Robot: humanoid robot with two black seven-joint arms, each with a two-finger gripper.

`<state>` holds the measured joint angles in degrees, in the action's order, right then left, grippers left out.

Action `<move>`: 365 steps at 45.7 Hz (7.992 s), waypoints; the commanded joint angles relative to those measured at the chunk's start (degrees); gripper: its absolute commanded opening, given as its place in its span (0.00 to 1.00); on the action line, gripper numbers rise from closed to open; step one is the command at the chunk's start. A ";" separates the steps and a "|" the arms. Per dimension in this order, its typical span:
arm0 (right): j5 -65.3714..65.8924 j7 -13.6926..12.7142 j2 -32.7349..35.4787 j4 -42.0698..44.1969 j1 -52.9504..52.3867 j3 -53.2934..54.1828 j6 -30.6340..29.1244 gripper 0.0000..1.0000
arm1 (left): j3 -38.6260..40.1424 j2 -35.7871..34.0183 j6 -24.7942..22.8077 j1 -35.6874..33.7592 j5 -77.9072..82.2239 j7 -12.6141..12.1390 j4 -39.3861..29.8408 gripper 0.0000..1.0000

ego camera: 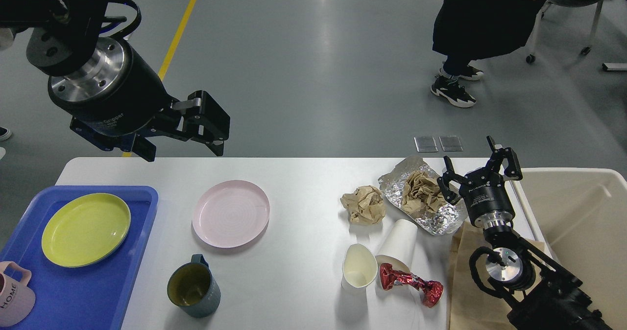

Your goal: Tidy desktop

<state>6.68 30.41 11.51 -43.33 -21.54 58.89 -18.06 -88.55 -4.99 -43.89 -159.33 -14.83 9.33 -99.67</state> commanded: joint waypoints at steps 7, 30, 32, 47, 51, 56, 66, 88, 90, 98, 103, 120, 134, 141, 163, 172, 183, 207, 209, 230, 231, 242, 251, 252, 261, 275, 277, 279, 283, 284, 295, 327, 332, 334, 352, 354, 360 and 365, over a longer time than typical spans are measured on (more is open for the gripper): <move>0.00 0.00 0.00 -0.09 0.00 0.00 -0.04 1.00 | -1.18 -0.28 -0.49 2.27 0.41 -0.01 0.44 0.96; 0.00 0.00 0.00 -0.09 0.00 0.00 -0.04 1.00 | 0.66 -5.03 10.57 32.58 0.94 -1.94 4.92 0.96; 0.00 0.00 0.00 -0.09 0.00 0.00 -0.04 1.00 | 1.19 -6.61 12.51 34.52 1.47 -3.17 5.01 0.96; 0.00 0.00 0.00 -0.09 0.00 0.00 0.05 1.00 | 4.79 -9.16 21.92 51.74 1.56 -5.29 8.87 0.95; 0.00 0.00 0.00 -0.09 0.00 0.00 0.05 1.00 | 4.79 -8.46 22.80 54.30 1.38 -5.29 10.02 0.95; 0.00 0.00 0.00 -0.09 0.00 0.08 0.05 1.00 | 4.71 -8.11 23.15 55.27 1.38 -5.29 10.20 0.95; 0.00 0.00 0.00 -0.09 0.00 0.00 -0.04 1.00 | 6.90 -5.12 26.84 63.17 1.20 -5.38 13.62 0.95; 0.00 0.00 0.00 -0.09 0.00 0.00 0.05 1.00 | 8.05 -3.98 36.07 70.03 0.94 -5.29 18.90 0.92; 0.00 0.00 0.00 -0.09 0.00 0.00 -0.04 1.00 | 7.96 -3.98 36.77 70.12 0.94 -5.29 18.98 0.90; 0.00 0.00 0.00 -0.09 0.00 0.00 -0.04 1.00 | 7.96 -4.06 36.43 70.39 1.56 -5.29 18.90 0.59; 0.00 0.00 0.00 -0.09 0.00 0.00 -0.04 1.00 | 7.96 -4.24 34.93 70.39 1.64 -5.29 18.90 0.42; 0.00 0.00 0.00 -0.09 0.00 0.00 -0.04 1.00 | 8.22 -4.41 34.31 70.74 2.70 -5.64 19.16 0.00; 0.00 0.00 0.00 -0.09 0.00 0.00 0.05 1.00 | 8.48 -4.85 34.14 70.65 2.79 -5.82 19.25 0.00; 0.00 0.00 0.00 -0.09 0.00 0.00 0.05 1.00 | 8.40 -5.91 31.25 69.16 2.79 -5.73 18.72 0.00; 0.00 0.00 0.00 0.08 0.00 0.00 0.05 1.00 | 5.58 -10.92 11.04 36.30 4.72 -9.86 5.28 0.00; 0.00 0.00 0.00 0.00 0.00 0.00 0.05 1.00 | 4.80 -9.95 0.93 20.30 4.28 -9.25 0.71 0.00; 0.00 0.00 0.00 0.00 0.00 0.00 -0.04 1.00 | 3.30 -9.08 -8.05 12.99 4.19 -6.96 0.35 0.00; 0.00 0.00 0.00 -0.09 0.00 0.00 -0.04 1.00 | -3.47 -27.34 -3.13 23.44 22.20 -8.81 9.66 0.00; 0.00 0.00 0.00 -0.09 0.00 0.00 -0.04 1.00 | -3.03 -29.63 -1.90 26.08 23.78 -8.72 11.15 0.00; 0.00 0.00 0.00 -0.09 0.00 0.00 -0.04 1.00 | 19.99 -49.59 6.45 64.65 43.65 -5.29 31.11 0.00; 0.00 0.00 0.00 -0.09 0.00 0.00 -0.04 1.00 | 21.04 -49.77 6.98 66.41 44.35 -4.85 31.81 0.00; 0.00 0.00 0.00 -0.09 0.00 0.00 0.05 1.00 | 29.22 -49.77 11.11 81.72 47.00 -0.81 38.84 0.00; 0.00 0.00 0.00 -0.09 0.00 0.00 0.05 1.00 | 31.07 -49.42 11.20 85.15 47.96 0.07 41.31 0.00; 0.00 0.00 0.00 -0.09 0.00 0.00 -0.04 1.00 | 31.51 -49.33 11.20 85.41 48.05 0.07 41.31 0.00; 0.00 0.00 0.00 -0.09 0.00 0.00 0.05 1.00 | 34.06 -48.89 11.29 88.40 48.05 -0.02 41.31 0.00; 0.00 0.00 0.00 -0.09 0.00 0.00 0.05 1.00 | 33.89 -48.71 13.04 89.63 48.05 -0.10 41.31 0.01; 0.00 0.00 0.00 -0.09 0.00 0.00 -0.04 1.00 | 33.89 -48.36 13.83 90.07 48.05 -0.28 41.31 0.01; 0.00 0.00 0.00 -0.09 0.00 0.08 -0.04 1.00 | 33.89 -48.01 14.45 90.42 48.05 -0.37 41.31 0.01; 0.00 0.00 0.00 -0.09 0.00 0.00 -0.04 1.00 | 33.89 -47.92 14.63 90.69 48.05 -0.37 41.31 0.01; 0.00 0.00 0.00 -0.09 0.00 0.00 -0.04 1.00 | 33.89 -47.92 14.63 90.69 48.05 -0.37 41.31 0.01; 0.00 0.00 0.00 -0.09 0.00 0.00 -0.04 1.00 | 33.97 -47.75 14.89 90.78 47.00 -0.63 41.31 0.09; 0.00 0.00 0.00 -0.09 0.00 0.00 -0.04 1.00 | 31.51 -47.04 14.27 90.69 40.40 -0.81 41.22 0.96; 0.00 0.00 0.00 -0.09 0.00 0.00 0.05 1.00 | 31.25 -47.13 14.72 90.08 40.32 -0.81 41.22 0.96; 0.00 0.00 0.00 -0.09 0.00 0.00 0.05 1.00 | 31.16 -47.31 14.63 89.72 40.32 -0.37 41.13 0.96; 0.00 0.00 0.00 -0.09 0.00 0.00 -0.04 1.00 | 28.17 -47.57 14.71 87.96 40.05 -0.02 38.94 0.96; 0.00 0.00 0.00 -0.09 0.00 0.00 0.05 1.00 | 28.17 -47.83 14.89 87.96 39.35 -0.10 38.67 0.95; 0.00 0.00 0.00 -0.09 0.00 0.00 0.05 1.00 | 28.08 -48.89 15.24 87.96 38.38 -0.37 37.62 0.73; 0.00 0.00 0.00 -0.09 0.00 0.00 -0.04 1.00 | 27.12 -48.98 15.51 87.88 38.47 -0.89 37.44 0.55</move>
<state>6.68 30.42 11.51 -43.42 -21.53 58.89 -18.03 -60.47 -53.80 -28.67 -71.41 23.67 8.90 -61.92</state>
